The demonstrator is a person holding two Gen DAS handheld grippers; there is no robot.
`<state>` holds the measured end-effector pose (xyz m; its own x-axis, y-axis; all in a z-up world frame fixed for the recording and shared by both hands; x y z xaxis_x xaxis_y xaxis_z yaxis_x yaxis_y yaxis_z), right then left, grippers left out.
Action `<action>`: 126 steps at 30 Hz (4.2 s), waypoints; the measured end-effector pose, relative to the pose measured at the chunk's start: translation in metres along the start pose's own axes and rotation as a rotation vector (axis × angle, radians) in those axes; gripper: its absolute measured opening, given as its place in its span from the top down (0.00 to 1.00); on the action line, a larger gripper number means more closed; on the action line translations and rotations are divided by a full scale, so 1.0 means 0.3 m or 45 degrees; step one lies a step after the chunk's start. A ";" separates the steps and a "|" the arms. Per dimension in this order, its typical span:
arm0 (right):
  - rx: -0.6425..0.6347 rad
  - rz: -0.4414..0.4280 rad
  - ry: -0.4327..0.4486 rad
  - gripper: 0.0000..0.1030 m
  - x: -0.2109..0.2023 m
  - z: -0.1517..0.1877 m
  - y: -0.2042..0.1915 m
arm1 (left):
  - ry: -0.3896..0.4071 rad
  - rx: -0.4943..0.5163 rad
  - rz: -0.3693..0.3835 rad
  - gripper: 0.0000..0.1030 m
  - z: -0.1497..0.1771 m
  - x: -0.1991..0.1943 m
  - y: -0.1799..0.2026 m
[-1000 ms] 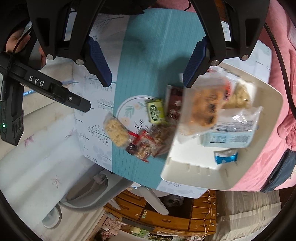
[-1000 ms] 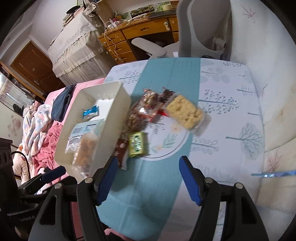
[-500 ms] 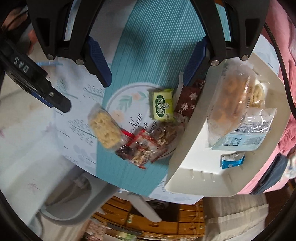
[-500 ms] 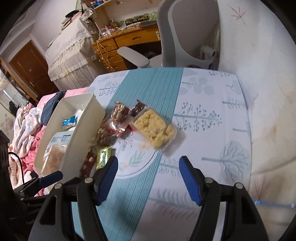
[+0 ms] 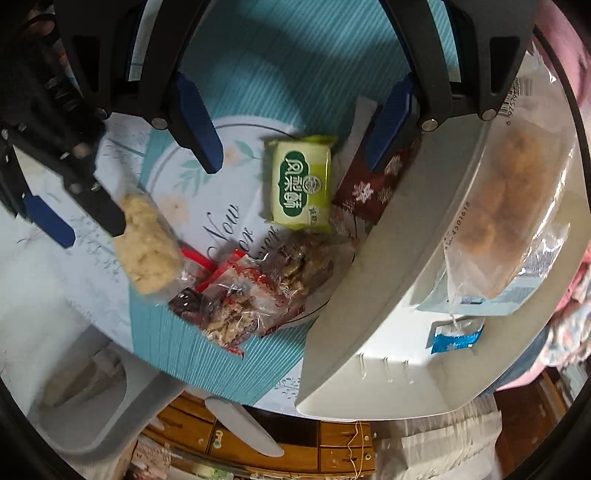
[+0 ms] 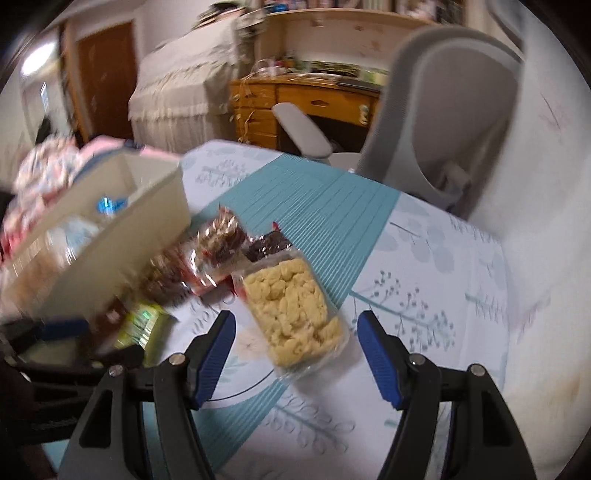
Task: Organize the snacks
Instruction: 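Grasp the green packet with the left tool while the right tool grasps the yellow-crisp bag, then carry the green packet and yellow-crisp bag over the white tray with both tools, then open both tools to release the green packet and crisp bag into the tray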
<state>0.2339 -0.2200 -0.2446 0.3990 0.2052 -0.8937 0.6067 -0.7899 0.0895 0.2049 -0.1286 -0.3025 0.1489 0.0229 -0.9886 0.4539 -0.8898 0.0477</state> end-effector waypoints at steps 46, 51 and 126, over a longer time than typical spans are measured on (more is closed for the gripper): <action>0.218 -0.150 -0.373 0.41 0.152 0.047 0.045 | -0.296 0.158 -0.021 0.66 0.059 0.055 0.037; 0.345 -0.225 -0.418 0.41 0.100 0.074 0.042 | -0.271 0.198 0.002 0.66 0.057 -0.043 0.037; 0.928 -0.419 0.086 0.33 -0.388 0.001 -0.860 | 0.120 0.827 0.268 0.26 -0.133 -0.561 -0.826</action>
<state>0.0309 -0.0403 -0.1638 0.3327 0.5095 -0.7935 0.1079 -0.8565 -0.5047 0.1025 0.1061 -0.1424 0.2649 -0.1671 -0.9497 -0.2076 -0.9717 0.1131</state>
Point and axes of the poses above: each gripper's, at about its wrist camera, not at the fingertips, and x roughly the way its jaws point, y to its right, z to its underside, the point moved 4 cm from there along x, roughly the way its jaws point, and after that the axes turned 13 degrees about -y, right-handed, at the moved point
